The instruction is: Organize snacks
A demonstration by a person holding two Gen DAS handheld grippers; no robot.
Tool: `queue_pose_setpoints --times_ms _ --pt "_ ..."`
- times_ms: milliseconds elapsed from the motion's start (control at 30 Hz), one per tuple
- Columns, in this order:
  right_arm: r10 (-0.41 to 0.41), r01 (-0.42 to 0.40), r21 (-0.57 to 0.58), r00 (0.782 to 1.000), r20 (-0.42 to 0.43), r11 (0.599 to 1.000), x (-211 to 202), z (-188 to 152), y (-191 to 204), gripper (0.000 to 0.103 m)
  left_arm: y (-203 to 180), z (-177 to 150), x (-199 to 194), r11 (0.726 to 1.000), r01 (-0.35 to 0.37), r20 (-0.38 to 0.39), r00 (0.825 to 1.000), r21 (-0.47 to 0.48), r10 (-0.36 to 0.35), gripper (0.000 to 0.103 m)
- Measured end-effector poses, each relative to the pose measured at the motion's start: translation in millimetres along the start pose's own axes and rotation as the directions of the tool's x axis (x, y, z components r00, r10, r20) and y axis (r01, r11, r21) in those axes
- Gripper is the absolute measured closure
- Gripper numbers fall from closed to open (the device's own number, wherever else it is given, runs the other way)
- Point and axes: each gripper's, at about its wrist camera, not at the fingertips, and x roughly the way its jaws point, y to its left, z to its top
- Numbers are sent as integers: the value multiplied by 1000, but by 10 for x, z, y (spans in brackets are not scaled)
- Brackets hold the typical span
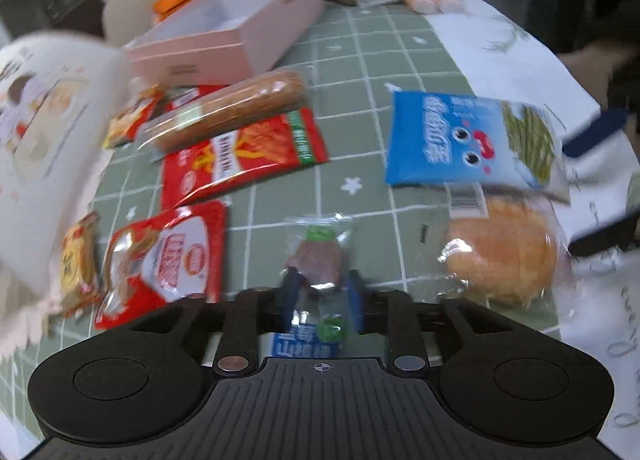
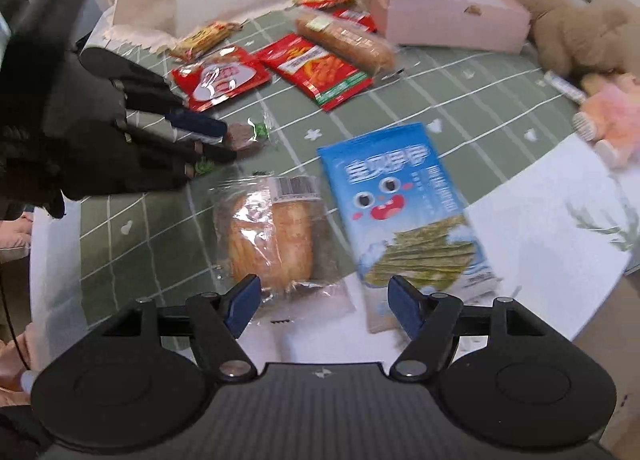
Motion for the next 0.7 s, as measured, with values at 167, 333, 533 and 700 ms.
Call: queue_pose_setpoints --times_ms 167,333,533,700 --pt "-11 11 42 1000 4 999 -37 -61 -117 32 106 12 -24 994 78 15 997 -71 -77 47" --pt "5 -6 63 1000 2 998 -23 -107 -118 32 254 114 66 990 36 -3 999 -138 -37 50" --pt "43 -39 -128 999 24 991 -49 -31 138 29 326 180 217 974 112 -15 993 -196 -117 57" --pt "79 -69 -270 997 27 960 80 170 257 27 363 67 131 942 127 -25 990 -312 -141 62"
